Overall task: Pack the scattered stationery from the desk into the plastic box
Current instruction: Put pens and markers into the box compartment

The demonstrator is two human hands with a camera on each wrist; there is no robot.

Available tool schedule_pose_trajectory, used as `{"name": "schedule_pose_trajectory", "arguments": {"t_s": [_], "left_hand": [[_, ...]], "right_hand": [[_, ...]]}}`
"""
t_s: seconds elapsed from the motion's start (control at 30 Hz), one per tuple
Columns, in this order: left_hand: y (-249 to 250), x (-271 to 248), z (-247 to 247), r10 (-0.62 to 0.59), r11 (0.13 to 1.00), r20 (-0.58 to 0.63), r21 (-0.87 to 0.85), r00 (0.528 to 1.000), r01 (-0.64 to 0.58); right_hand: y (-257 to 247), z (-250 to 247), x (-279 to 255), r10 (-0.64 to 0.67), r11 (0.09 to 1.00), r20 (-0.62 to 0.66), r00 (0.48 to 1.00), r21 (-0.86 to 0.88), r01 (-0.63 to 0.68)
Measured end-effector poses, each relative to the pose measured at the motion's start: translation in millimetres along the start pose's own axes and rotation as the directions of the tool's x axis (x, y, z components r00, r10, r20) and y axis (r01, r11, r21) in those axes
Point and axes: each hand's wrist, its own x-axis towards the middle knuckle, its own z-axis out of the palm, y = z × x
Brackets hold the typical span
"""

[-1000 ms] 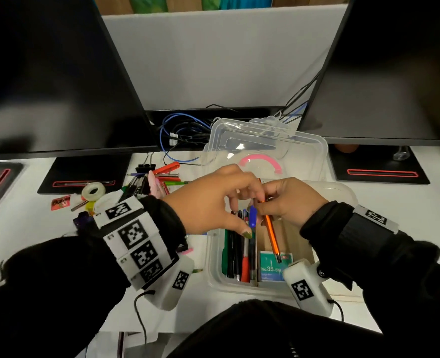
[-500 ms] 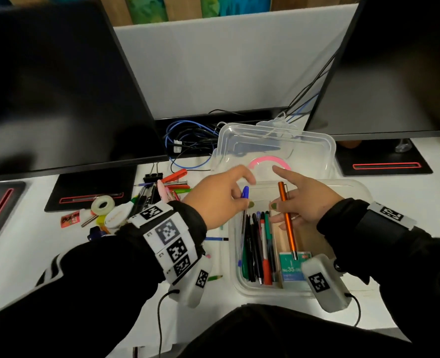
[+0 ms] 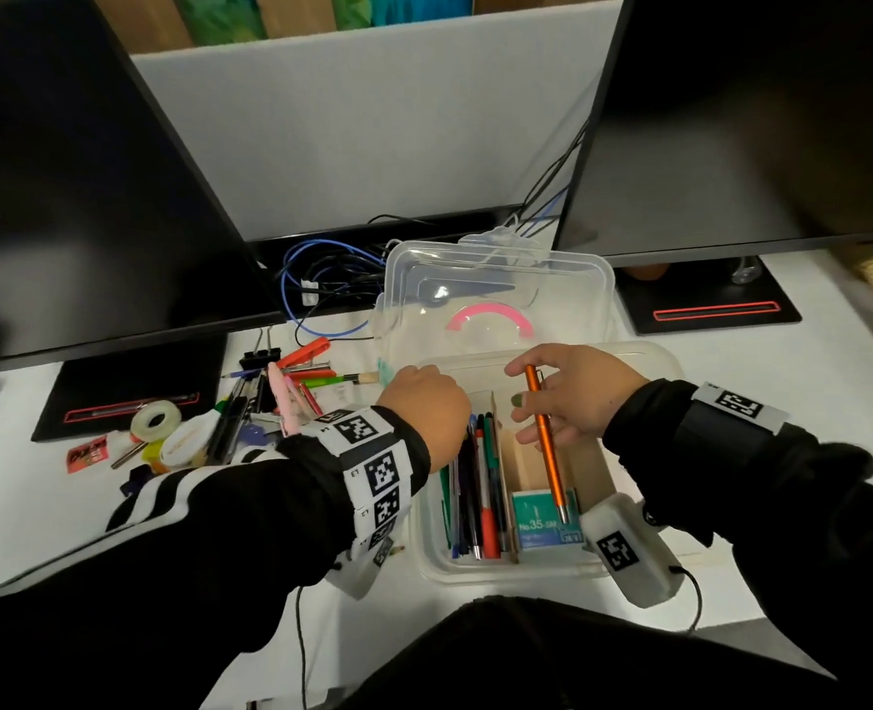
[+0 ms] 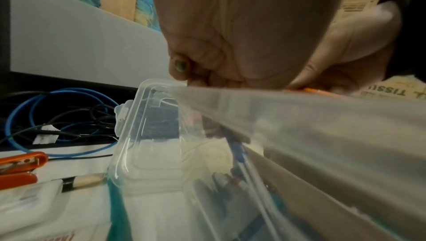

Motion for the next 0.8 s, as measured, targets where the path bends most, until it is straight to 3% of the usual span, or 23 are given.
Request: {"name": "schedule_pose_trajectory", "arguments": {"t_s": [0.33,0.53,0.63,0.8], "left_hand": [[3,-3,12,-0.044,0.999,-0.04,0.004,0.998,0.044],[-2,-9,1,0.018,0.987,0.045,0.156,0.999,-0.025],[-4,-10,-1,0.024,0.988,0.043,0.152,0.999,-0.03],[-14,-17,-5,0.019,0.999,-0.172,-0.044,0.985,-0.027]], "right_hand": [[-10,-2,13,0.002,0.996,0.029,1.0,-0.085,0.001],[-13,15,26,0.079,0.978,0.139,0.987,-0.204,-0.05],[-10,22,31,0.002,0.969,0.099,0.995,-0.247,0.023],[-17,22,28,-0.114,0.936,0.075,0.991,-0.326,0.133]]}}
